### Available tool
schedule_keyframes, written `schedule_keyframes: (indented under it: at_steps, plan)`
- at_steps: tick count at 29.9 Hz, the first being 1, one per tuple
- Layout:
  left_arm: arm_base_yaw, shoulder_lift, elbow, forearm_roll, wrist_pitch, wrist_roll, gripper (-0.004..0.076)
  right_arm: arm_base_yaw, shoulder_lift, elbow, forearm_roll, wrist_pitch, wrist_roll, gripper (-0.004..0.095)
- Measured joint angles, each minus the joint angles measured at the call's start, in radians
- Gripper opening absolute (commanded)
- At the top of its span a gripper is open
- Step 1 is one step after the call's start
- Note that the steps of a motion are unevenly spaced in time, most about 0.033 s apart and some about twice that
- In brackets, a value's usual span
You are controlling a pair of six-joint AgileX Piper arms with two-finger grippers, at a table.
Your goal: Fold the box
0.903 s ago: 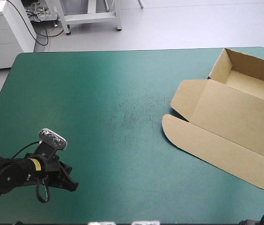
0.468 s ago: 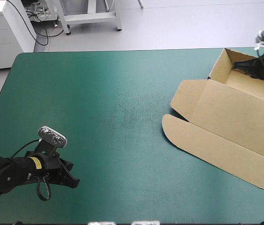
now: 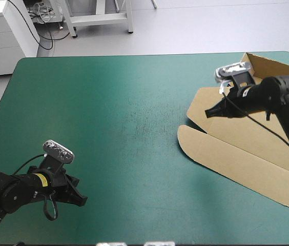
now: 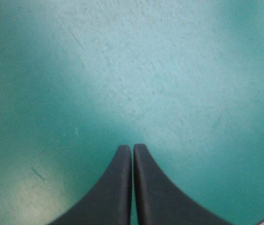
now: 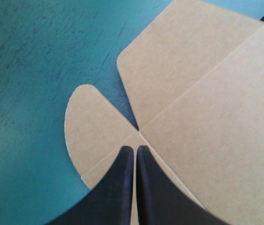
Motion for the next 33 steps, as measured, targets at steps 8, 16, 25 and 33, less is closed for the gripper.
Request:
schedule_keyframes:
  at_steps: [8, 16, 25, 33]
  plan:
    - [0.0, 0.0, 0.142, -0.006, -0.062, 0.0, -0.0008, 0.043, -0.309, 0.397, -0.008, -0.139, 0.008, -0.0002]
    - [0.0, -0.037, 0.153, -0.007, -0.031, 0.0, -0.0008, 0.043, -0.642, 0.708, -0.014, -0.189, 0.008, -0.0002]
    - [0.0, -0.166, 0.16, -0.007, -0.02, 0.001, -0.0008, 0.043, -0.949, 0.906, -0.014, -0.196, 0.011, -0.0002]
    - [0.0, -0.209, 0.19, -0.007, -0.01, 0.003, -0.0008, 0.043, -1.084, 0.925, -0.014, -0.203, 0.023, -0.0002]
